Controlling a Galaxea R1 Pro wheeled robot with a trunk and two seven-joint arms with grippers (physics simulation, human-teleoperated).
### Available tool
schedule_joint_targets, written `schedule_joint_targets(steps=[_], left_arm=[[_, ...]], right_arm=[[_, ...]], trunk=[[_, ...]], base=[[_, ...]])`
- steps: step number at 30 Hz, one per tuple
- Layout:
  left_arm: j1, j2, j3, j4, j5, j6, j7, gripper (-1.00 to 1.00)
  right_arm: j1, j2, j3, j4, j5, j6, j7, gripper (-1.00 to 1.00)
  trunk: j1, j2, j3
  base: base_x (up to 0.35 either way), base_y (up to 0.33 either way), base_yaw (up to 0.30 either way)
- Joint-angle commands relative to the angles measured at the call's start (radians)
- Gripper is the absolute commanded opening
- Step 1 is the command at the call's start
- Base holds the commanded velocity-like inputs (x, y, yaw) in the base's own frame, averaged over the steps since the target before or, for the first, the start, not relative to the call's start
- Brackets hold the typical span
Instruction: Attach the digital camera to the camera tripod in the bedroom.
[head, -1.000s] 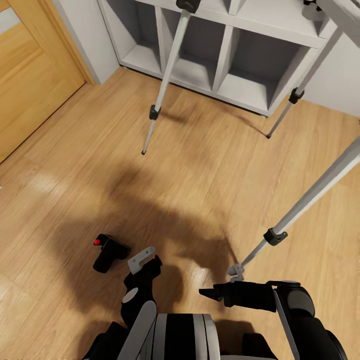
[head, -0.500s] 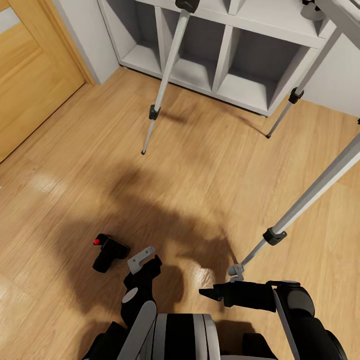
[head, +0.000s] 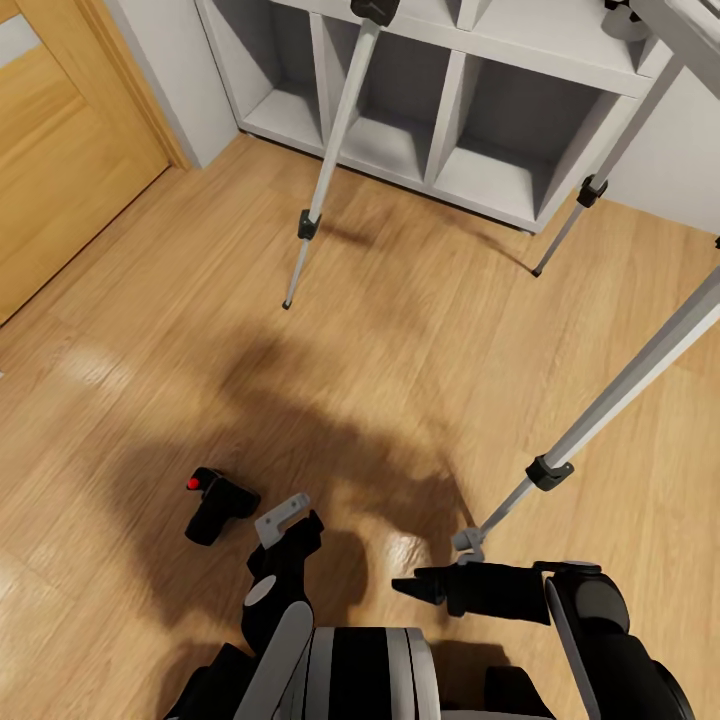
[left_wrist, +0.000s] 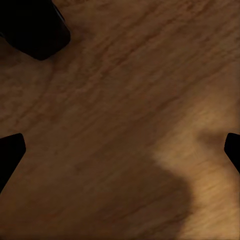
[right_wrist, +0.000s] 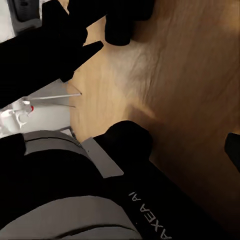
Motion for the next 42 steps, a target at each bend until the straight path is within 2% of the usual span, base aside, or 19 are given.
schedule_joint_targets(steps=[1,2,6,12,32,42], left_arm=[[-0.001,0.000,-0.001,-0.001,0.003,0.005,0.006,1.00],[-0.001,0.000,-0.001,-0.001,0.003,0.005,0.006,1.00],[-0.001,0.000,-0.001,-0.001,0.003,0.005,0.006,1.00],[-0.001,0.000,-0.001,-0.001,0.003,0.006,0.006,1.00],[-0.001,0.000,0.000,-0.002,0.002,0.005,0.007,1.00],[-0.001,0.000,-0.002,-0.004,0.002,0.005,0.054,1.00]], right_arm=[[-0.001,0.000,-0.001,-0.001,0.005,0.007,0.027,1.00],[-0.001,-0.001,-0.001,-0.001,0.000,0.007,0.054,1.00],[-0.001,-0.002,0.000,-0.001,-0.006,0.007,0.087,1.00],[-0.001,-0.002,0.003,-0.001,-0.008,0.007,0.106,1.00],[-0.001,-0.003,0.000,-0.001,-0.015,0.007,0.115,1.00],[-0.001,-0.002,0.000,-0.001,-0.015,0.007,0.114,1.00]], trunk=[[0.000,0.000,-0.001],[0.000,0.000,-0.001],[0.000,0.000,-0.001],[0.000,0.000,-0.001],[0.000,0.000,-0.001],[0.000,0.000,-0.001]], base=[[0.000,0.000,0.000],[0.000,0.000,0.000],[0.000,0.000,0.000],[0.000,0.000,0.000],[0.000,-0.002,0.000],[0.000,-0.142,0.000]])
